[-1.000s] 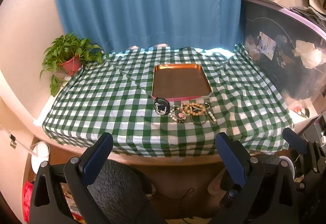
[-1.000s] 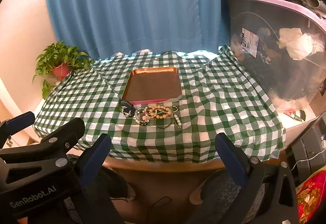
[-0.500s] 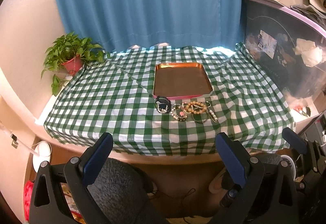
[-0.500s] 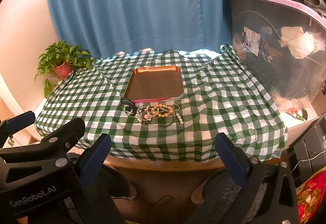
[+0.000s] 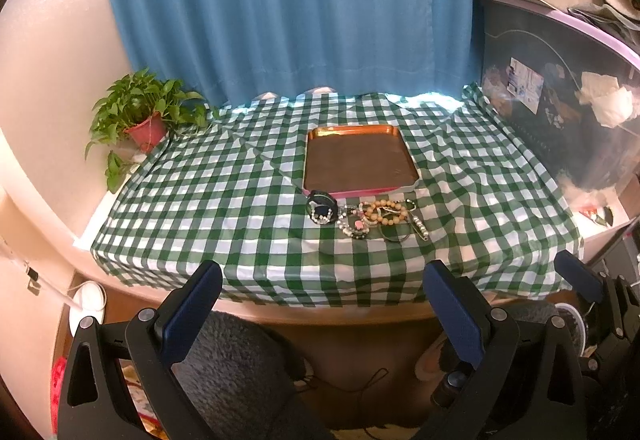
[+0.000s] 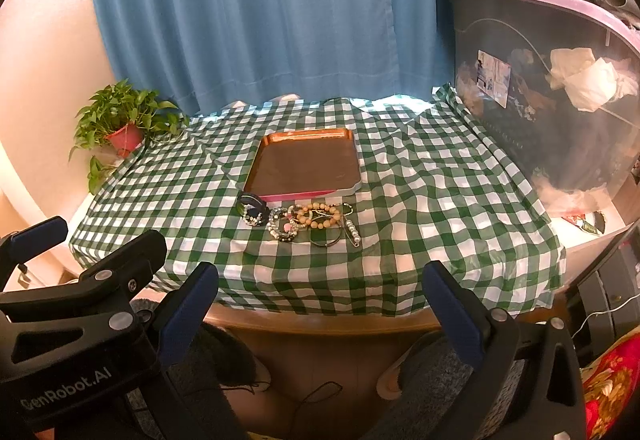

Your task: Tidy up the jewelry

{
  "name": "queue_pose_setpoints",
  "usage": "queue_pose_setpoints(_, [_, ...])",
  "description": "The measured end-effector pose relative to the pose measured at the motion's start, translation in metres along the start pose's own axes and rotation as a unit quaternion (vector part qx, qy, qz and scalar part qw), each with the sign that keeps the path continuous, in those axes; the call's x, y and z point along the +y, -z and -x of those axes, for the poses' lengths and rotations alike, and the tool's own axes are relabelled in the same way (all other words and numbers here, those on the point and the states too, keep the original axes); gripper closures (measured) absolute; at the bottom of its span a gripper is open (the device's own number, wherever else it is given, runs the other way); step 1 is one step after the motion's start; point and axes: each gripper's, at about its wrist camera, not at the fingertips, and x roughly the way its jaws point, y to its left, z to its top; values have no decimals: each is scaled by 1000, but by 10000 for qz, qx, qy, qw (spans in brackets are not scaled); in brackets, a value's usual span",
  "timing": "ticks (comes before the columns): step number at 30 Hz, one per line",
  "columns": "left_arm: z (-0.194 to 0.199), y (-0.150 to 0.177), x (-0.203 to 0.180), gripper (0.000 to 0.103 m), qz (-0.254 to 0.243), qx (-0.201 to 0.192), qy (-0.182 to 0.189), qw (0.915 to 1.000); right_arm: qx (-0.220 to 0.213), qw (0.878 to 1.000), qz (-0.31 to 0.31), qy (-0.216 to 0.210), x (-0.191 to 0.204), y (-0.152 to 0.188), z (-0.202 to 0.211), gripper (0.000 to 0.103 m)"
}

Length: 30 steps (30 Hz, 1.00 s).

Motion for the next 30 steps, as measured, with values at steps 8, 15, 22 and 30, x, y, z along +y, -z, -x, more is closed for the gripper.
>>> queue_pose_setpoints(8, [0,2,-4,3,-8,-11,-6,10000,5,10000,-10,-7,-1,0,0,1])
queue_pose_setpoints(15, [0,3,-7,3,1,7,-23,10000,15,9999,-70,-82,4,6,-2,2])
queue_pose_setpoints(22, [0,8,-5,3,-33,24,-11,10000,25,9999,-78,-97,2,5,-3,2])
queue_pose_setpoints(30, [-31,18,9,3,-90,264,75,9996,199,9997,-94,-96,3,16,-23,2])
